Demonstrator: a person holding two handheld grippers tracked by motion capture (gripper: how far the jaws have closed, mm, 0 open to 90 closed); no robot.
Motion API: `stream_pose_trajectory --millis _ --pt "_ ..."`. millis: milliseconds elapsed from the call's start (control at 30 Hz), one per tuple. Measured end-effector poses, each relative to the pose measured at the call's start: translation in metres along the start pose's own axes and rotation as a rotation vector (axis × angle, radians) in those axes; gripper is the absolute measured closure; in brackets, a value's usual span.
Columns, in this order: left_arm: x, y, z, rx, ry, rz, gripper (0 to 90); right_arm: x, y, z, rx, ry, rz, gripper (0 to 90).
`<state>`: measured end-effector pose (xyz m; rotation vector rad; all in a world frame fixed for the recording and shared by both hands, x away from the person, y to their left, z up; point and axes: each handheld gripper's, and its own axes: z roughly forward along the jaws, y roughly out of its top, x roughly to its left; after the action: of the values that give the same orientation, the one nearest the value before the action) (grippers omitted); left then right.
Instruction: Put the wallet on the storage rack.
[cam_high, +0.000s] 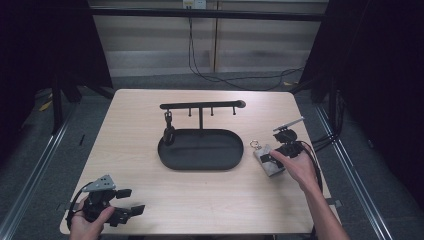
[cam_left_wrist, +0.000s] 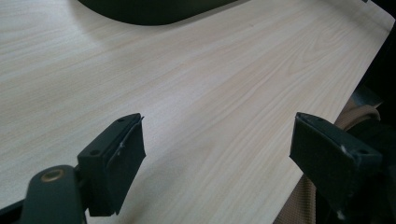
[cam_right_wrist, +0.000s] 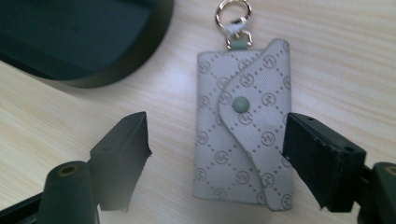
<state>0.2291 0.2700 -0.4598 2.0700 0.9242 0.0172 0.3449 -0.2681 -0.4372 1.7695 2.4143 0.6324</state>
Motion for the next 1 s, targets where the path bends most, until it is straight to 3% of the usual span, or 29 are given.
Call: stream_pose_trajectory --millis 133,233,333,433,600,867,1000 --pt "0.001 0.000 0.000 -0.001 0.007 -0.001 17.7 -0.005 0.003 0.008 0.028 -0.003 0.003 22.7" --pt "0.003 0.000 0.000 -0.009 -0.022 -0.027 17.7 -0.009 0.005 0.014 0.050 -0.009 0.000 23.6" --pt "0.002 -0.001 0.000 -0.003 0.001 -0.022 17.9 -0.008 0.011 0.019 0.091 -0.053 -0.028 24.3" --pt "0.001 0.000 0.000 -0.008 -0.007 -0.023 17.9 -0.007 0.015 0.021 0.105 -0.061 -0.040 25.3" --pt "0.001 0.000 0.000 0.004 0.013 -0.004 17.9 -0.006 0.017 0.031 0.154 -0.073 -0.043 25.5" --pt "0.002 0.000 0.000 -0.001 0.014 -0.014 17.9 -0.008 0.020 0.043 0.188 -0.076 -0.033 26.2" --pt "0.003 0.000 0.000 -0.005 -0.011 -0.035 17.9 -0.006 0.020 0.046 0.202 -0.094 -0.039 25.7"
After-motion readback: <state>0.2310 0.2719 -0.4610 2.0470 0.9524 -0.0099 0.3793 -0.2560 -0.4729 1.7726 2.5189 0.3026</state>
